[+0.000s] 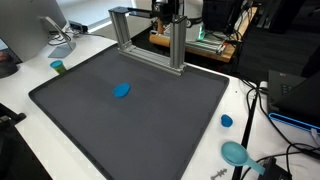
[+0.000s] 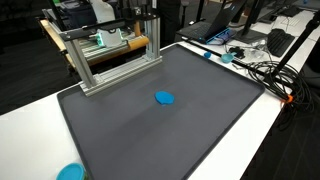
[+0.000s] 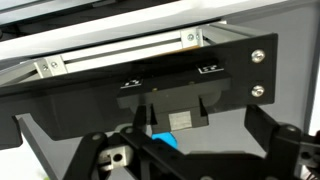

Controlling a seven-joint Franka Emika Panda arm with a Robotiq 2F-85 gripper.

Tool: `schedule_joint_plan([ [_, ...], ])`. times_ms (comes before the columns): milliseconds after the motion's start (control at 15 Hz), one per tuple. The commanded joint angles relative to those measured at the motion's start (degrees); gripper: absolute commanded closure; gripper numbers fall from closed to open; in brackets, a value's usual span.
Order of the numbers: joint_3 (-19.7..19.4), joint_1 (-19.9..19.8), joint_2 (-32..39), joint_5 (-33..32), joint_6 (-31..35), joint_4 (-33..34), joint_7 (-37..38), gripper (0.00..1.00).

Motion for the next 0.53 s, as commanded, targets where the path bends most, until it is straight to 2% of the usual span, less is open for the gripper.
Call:
schedule_joint_plan([
  [0,0.17,-0.21,-0.03,0.13,-0.15,0.06,-0.09,0.00],
  [133,1.21,-0.32,-1.69,-0.35,0.03,-0.66,1.36,0.00],
  [400,4.04,-0.19,-7.55,-4.30,8.29,-5.23,0.92,0.00],
  [467,2.66,0.10,-2.43,-2.10,4.90,-1.39,0.30,0.00],
])
